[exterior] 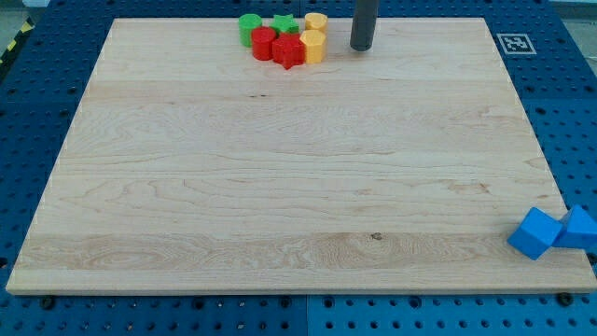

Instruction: Point your arm at bottom right

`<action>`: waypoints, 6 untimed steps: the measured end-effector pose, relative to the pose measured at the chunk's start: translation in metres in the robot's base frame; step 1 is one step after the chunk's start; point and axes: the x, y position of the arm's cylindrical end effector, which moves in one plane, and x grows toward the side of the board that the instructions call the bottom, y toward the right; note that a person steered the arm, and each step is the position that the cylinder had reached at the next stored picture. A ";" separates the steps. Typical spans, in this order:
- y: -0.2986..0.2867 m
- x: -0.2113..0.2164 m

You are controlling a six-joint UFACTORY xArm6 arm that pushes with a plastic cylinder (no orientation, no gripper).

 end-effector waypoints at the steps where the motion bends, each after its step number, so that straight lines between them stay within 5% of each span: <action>1: 0.000 0.000; 3: 0.025 0.084; 6: -0.213 0.137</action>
